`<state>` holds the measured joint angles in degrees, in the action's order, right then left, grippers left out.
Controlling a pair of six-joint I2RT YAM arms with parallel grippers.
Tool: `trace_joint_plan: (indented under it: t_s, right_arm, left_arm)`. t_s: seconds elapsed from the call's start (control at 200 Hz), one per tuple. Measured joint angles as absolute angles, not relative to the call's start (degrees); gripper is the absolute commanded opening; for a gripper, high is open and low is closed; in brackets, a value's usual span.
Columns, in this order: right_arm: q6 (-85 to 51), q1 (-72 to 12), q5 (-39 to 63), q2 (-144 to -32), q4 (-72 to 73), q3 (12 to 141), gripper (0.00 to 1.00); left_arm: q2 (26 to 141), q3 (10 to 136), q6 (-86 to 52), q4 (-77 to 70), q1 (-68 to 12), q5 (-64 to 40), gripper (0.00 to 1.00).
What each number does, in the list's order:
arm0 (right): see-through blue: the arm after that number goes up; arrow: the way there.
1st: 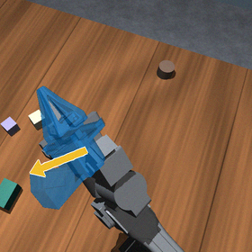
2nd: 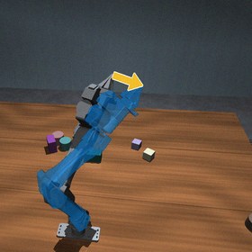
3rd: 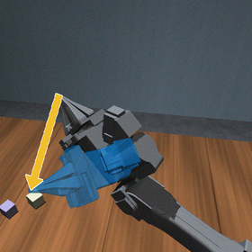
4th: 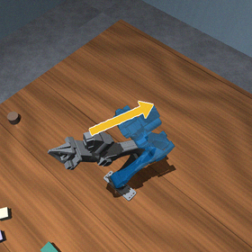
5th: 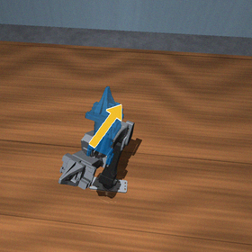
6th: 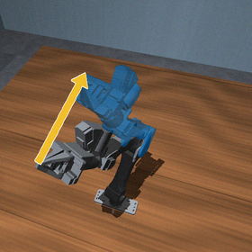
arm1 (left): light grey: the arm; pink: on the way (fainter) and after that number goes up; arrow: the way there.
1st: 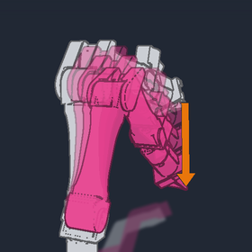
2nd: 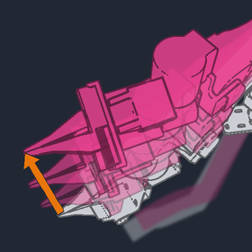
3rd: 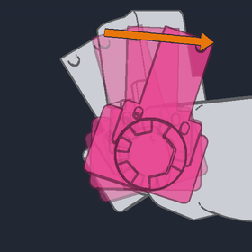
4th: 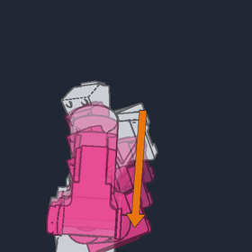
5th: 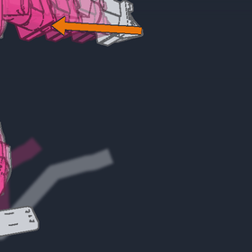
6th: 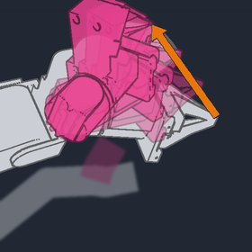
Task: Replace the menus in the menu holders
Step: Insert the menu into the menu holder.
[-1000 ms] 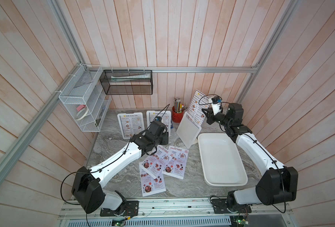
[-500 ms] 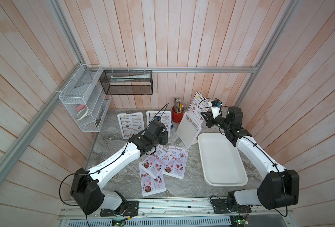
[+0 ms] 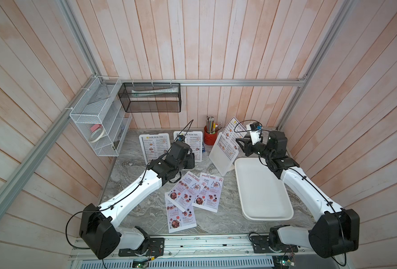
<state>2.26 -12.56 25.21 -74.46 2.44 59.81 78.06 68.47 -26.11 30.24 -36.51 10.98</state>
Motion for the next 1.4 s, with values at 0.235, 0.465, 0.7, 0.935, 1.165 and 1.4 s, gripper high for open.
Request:
trace_joint_plan:
  t_s: [0.235,0.465,0.7,0.935,1.165,1.4]
  right_arm:
    - [0.95,-12.56,22.85,-76.69,-0.08,63.72,0.31]
    - [-2.68,-12.67,21.43,-77.36,-0.99,65.56,0.15]
    - [-3.46,-14.37,20.36,-77.36,-3.81,65.67,0.11]
    - [-3.62,-16.05,18.44,-76.05,-4.71,63.35,0.11]
    - [-6.61,-17.87,18.50,-74.85,-5.37,59.37,0.22]
    - [-7.57,-17.89,15.84,-73.21,-11.46,61.95,0.29]
  left_arm:
    - [77.76,68.10,-26.13,29.91,-36.47,10.76,0.63]
    - [76.05,66.39,-26.17,29.76,-36.47,10.76,0.63]
    - [74.91,65.43,-26.17,29.52,-36.36,10.79,0.62]
    - [74.89,65.17,-26.15,29.08,-36.32,10.76,0.63]
    - [74.87,64.58,-26.17,28.88,-36.32,10.70,0.62]
    - [74.08,63.18,-26.30,28.25,-36.10,10.52,0.63]
